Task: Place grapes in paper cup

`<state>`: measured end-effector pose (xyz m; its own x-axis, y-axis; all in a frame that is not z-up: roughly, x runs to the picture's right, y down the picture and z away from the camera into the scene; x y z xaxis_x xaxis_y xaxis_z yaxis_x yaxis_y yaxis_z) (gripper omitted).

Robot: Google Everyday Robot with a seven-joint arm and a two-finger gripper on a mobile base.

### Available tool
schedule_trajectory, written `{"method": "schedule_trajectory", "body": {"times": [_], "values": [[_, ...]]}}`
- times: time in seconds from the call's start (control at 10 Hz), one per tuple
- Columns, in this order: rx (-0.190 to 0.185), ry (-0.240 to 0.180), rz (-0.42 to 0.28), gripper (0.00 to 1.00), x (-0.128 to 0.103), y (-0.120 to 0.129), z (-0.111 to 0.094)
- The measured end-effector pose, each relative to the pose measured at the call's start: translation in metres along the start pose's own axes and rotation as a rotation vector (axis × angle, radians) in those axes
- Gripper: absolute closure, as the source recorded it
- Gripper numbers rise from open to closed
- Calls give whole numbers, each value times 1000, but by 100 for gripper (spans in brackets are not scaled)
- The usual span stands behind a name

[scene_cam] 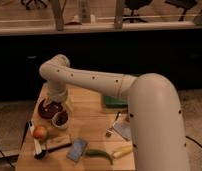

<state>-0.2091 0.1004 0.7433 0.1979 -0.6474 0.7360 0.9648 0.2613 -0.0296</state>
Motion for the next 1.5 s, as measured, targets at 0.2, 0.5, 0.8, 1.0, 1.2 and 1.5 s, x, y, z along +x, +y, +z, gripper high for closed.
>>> {"method": "schedule_trajectory", "body": {"times": [0.2,0.5,0.8,1.0,1.2,1.5], "values": [[-8,-14,-3,20,2,-1,1],[-10,-16,-7,20,1,-1,1],[-11,-16,-6,20,1,-1,2],[-11,-16,-6,20,1,-1,2],[-11,-17,-6,20,1,-1,3],[-11,-17,-6,20,1,-1,3]]}}
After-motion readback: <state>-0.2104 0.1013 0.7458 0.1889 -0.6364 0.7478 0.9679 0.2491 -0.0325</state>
